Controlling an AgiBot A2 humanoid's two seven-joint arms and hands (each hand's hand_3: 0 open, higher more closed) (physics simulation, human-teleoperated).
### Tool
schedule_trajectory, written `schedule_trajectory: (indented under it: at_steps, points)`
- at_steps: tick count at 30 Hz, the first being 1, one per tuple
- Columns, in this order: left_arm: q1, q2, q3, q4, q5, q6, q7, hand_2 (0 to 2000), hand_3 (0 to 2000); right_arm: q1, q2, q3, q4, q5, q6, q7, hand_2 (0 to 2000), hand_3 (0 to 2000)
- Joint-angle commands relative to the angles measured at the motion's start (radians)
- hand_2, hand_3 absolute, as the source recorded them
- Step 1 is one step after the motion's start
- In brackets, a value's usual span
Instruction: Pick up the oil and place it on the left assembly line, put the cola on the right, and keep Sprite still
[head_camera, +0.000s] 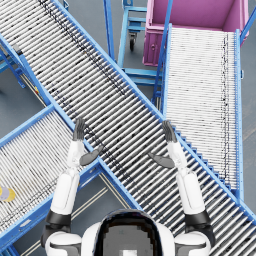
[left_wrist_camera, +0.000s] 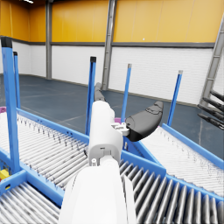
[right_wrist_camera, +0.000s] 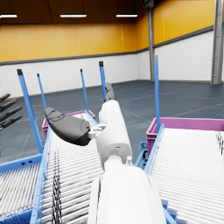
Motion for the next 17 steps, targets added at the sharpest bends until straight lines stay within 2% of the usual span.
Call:
schedule_trajectory:
  at_steps: [1, 17]
  points:
    - [0.0, 0.0, 0.001, 0.0, -0.002, 0.0, 0.0, 0, 0, -0.001, 0.001, 0.001, 0.0, -0.001, 0.0, 0.0, 0, 0]
    - [-0.001, -0.001, 0.003, 0.0, -0.008, 0.001, 0.001, 0, 0, -0.003, 0.003, 0.002, 0.0, -0.004, 0.001, -0.001, 0, 0]
